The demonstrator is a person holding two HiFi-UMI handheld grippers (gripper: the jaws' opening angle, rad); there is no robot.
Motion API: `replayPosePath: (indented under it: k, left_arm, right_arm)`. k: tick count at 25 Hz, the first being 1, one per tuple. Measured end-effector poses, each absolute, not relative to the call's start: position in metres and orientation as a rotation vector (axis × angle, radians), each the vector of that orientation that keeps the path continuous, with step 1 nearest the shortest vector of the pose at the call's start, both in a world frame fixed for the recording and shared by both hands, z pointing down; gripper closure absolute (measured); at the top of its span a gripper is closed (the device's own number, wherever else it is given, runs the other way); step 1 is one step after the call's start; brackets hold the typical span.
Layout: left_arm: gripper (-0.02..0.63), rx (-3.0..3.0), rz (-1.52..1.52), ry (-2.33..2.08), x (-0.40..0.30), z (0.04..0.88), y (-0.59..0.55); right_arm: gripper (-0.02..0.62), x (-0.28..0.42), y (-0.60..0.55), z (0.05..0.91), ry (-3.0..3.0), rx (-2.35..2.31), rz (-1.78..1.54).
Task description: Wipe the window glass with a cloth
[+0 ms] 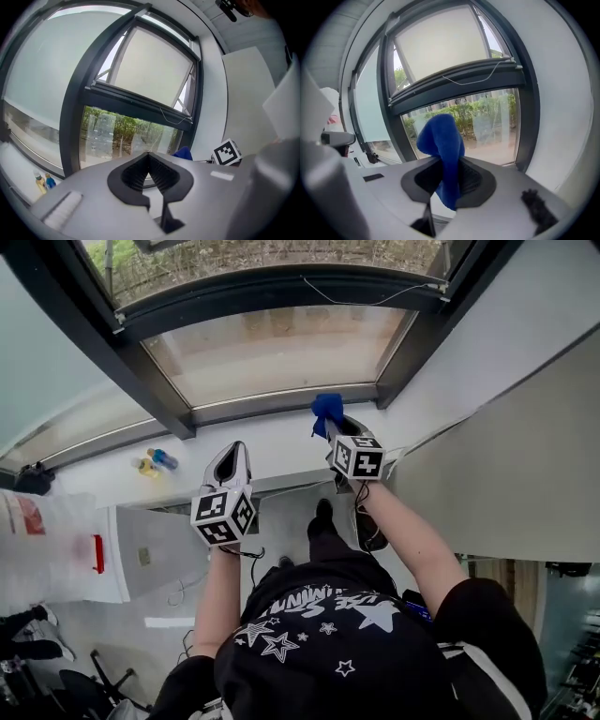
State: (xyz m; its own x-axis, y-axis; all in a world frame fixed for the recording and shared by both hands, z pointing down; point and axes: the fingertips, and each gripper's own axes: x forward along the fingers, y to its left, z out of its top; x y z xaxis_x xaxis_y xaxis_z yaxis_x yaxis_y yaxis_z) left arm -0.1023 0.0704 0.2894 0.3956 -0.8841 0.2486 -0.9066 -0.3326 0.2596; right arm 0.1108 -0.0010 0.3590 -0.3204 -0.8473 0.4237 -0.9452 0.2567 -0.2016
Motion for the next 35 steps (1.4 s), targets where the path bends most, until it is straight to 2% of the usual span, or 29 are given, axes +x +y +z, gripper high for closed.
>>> replayPosePath:
  k: [10, 20, 29, 35]
  left_arm:
    - [0.598, 2.461, 0.115, -1.427, -0.102, 0.278, 0.137]
    - [0.598, 2.515, 0.104, -1.334, -0.075, 0.274, 0.166]
    - [0.597, 2.532, 0.133, -1.370, -0.045, 0.261, 0.184]
    - [0.598, 2.518, 0.131, -1.374, -0.012, 0.259, 0.211]
  right_arm:
    - [0.518, 0.074, 0.092, 0.336, -2.349, 1.653, 0.603]
    - [0.518, 0.096, 0.143, 0.315, -2.354, 1.706, 0.543]
    - [0.518, 0.092, 0.166, 0.299, -2.506, 1.584, 0.533]
    - [0.518, 0.118, 0.196, 0.298, -2.550, 1.532, 0.556]
